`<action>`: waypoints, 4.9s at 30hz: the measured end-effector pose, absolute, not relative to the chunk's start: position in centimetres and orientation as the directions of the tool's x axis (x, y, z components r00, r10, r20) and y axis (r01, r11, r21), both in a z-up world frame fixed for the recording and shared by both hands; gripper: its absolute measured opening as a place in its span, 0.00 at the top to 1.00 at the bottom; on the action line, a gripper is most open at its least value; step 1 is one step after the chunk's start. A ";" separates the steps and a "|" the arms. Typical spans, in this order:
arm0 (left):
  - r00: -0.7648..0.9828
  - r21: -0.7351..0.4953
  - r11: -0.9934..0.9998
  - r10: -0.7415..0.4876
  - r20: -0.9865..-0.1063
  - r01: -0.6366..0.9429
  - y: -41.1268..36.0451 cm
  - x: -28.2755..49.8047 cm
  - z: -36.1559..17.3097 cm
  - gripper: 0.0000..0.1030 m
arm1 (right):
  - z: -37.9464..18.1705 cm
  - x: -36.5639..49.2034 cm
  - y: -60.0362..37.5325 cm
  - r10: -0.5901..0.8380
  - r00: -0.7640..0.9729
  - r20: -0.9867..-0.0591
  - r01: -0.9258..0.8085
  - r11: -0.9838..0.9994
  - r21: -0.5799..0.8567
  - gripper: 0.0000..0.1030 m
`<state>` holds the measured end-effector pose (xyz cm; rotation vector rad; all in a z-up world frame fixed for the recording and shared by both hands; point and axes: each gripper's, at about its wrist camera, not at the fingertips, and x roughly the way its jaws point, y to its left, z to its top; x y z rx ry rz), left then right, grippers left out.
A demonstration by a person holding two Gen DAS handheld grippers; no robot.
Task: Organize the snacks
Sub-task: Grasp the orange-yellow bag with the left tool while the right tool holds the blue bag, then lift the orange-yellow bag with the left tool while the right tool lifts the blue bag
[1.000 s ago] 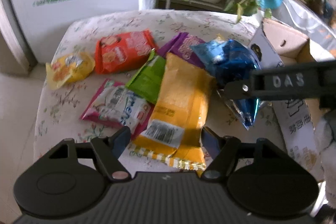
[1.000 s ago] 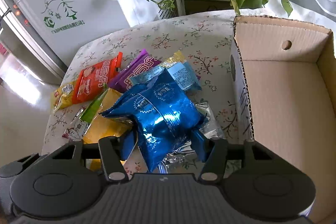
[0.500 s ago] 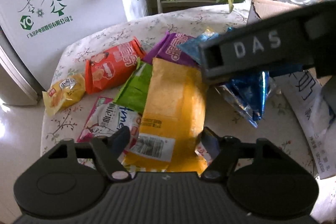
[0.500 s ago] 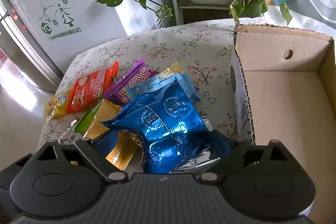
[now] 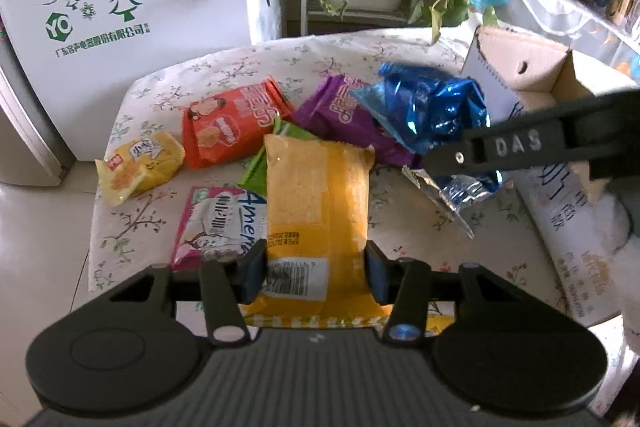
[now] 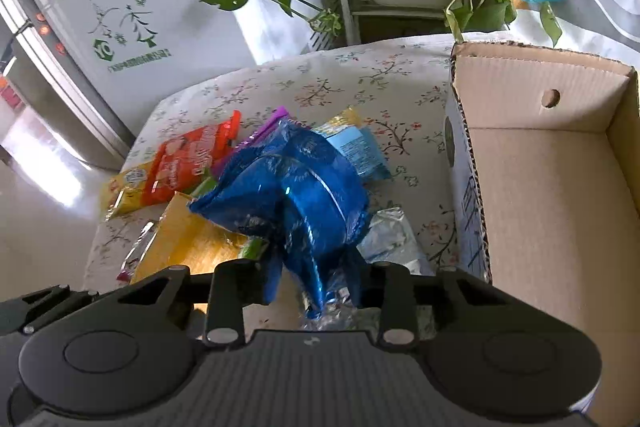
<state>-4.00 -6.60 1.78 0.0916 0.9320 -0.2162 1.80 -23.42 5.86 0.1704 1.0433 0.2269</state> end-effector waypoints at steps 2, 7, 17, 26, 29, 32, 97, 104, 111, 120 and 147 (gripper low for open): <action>0.575 -0.031 0.973 -0.160 -0.802 0.227 -6.3 -4.2 2.1 0.52 | 6.2 1.2 -23.3 0.263 0.487 -0.833 -0.123 0.965 0.233 0.64; 0.560 -0.066 0.980 -0.161 -0.813 0.187 -5.0 -4.7 1.6 0.49 | 5.8 -0.1 -22.8 0.265 0.428 -0.864 -0.166 0.963 0.213 0.50; 0.561 -0.090 0.984 -0.161 -0.812 0.152 -3.4 -5.2 0.3 0.38 | 5.3 -0.8 -24.0 0.377 0.415 -0.828 -0.033 0.916 0.401 0.13; 0.597 -0.065 0.982 -0.159 -0.786 0.175 -4.4 -4.5 -0.1 0.18 | 3.7 0.8 -22.0 0.373 0.406 -0.834 0.108 0.887 0.449 0.08; 0.578 -0.078 0.983 -0.163 -0.800 0.168 -4.8 -4.0 -1.0 0.17 | 3.4 1.2 -21.6 0.327 0.411 -0.851 0.139 0.900 0.413 0.09; 0.587 -0.059 0.984 -0.146 -0.796 0.166 -5.1 -3.8 -1.6 0.13 | 3.0 1.3 -21.1 0.286 0.399 -0.871 0.139 0.920 0.366 0.16; 0.563 -0.100 0.995 -0.090 -0.822 0.015 -4.3 -6.8 0.3 0.49 | 7.9 -3.3 -25.8 0.376 0.451 -0.810 0.058 0.893 0.447 0.35; 0.624 -0.113 0.994 -0.098 -0.775 0.016 -4.8 -8.3 2.7 0.49 | 8.6 -3.5 -26.3 0.389 0.468 -0.794 0.047 0.886 0.462 0.35; 0.658 -0.120 0.992 -0.121 -0.744 0.046 -6.0 -8.6 5.2 0.49 | 9.6 -3.8 -26.9 0.379 0.495 -0.781 0.045 0.887 0.459 0.35; 0.680 -0.143 0.984 -0.178 -0.711 0.108 -8.9 -8.6 7.4 0.49 | 11.2 -4.1 -29.2 0.310 0.558 -0.770 0.091 0.899 0.428 0.35; 0.586 0.047 0.964 -0.119 -0.802 0.260 -11.9 -5.5 1.3 0.38 | 12.9 -5.3 -34.8 0.294 0.637 -0.713 0.193 0.834 0.517 0.34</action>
